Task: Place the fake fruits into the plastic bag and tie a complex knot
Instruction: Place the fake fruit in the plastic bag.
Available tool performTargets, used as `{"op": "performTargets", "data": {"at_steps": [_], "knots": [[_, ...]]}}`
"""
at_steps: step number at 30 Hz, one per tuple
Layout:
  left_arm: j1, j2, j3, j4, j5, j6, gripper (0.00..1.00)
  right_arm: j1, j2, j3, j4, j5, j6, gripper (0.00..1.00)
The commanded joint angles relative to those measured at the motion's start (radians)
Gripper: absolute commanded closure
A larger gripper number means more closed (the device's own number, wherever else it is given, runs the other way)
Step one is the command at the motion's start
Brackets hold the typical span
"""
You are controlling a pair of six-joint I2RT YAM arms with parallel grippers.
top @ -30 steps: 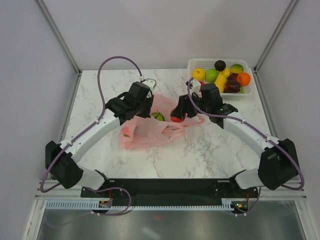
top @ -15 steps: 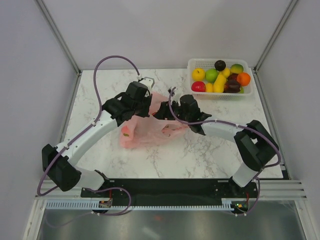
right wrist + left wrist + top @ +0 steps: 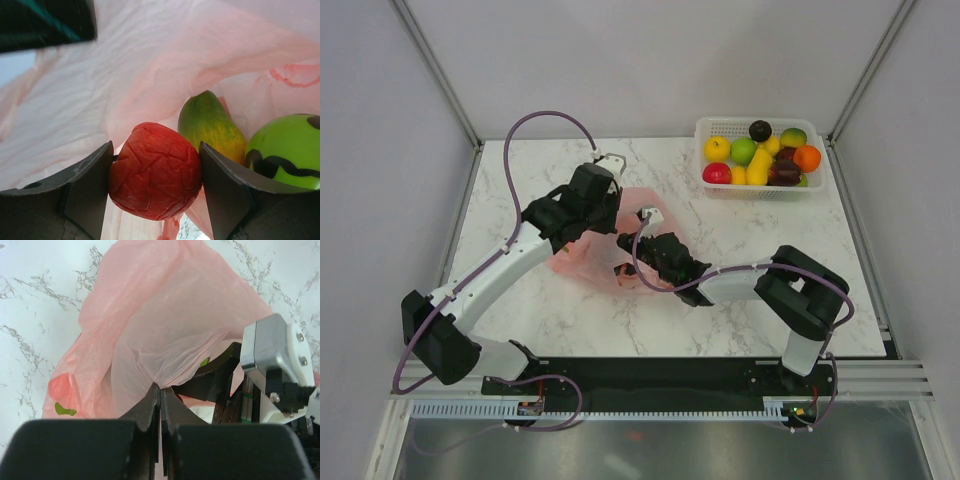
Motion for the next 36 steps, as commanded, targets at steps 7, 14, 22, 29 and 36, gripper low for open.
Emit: {"op": "performTargets", "data": {"at_steps": [7, 14, 22, 29, 36], "knots": [[0.045, -0.052, 0.007, 0.041, -0.002, -0.012, 0.98, 0.069, 0.120, 0.014, -0.010, 0.171, 0.170, 0.59], [0.115, -0.050, 0.010, 0.040, 0.058, -0.021, 0.98, 0.142, 0.177, 0.054, -0.164, 0.228, 0.207, 0.60], [0.115, -0.047, 0.007, 0.041, 0.104, 0.005, 0.98, 0.149, 0.057, 0.061, -0.196, 0.323, 0.110, 0.60], [0.114, -0.020, 0.010, 0.044, 0.176, 0.017, 0.98, 0.132, -0.001, 0.158, -0.291, 0.441, 0.014, 0.59], [0.111, -0.029, 0.008, 0.049, 0.189, 0.012, 0.98, 0.057, 0.011, 0.216, -0.300, 0.399, 0.024, 0.58]]}}
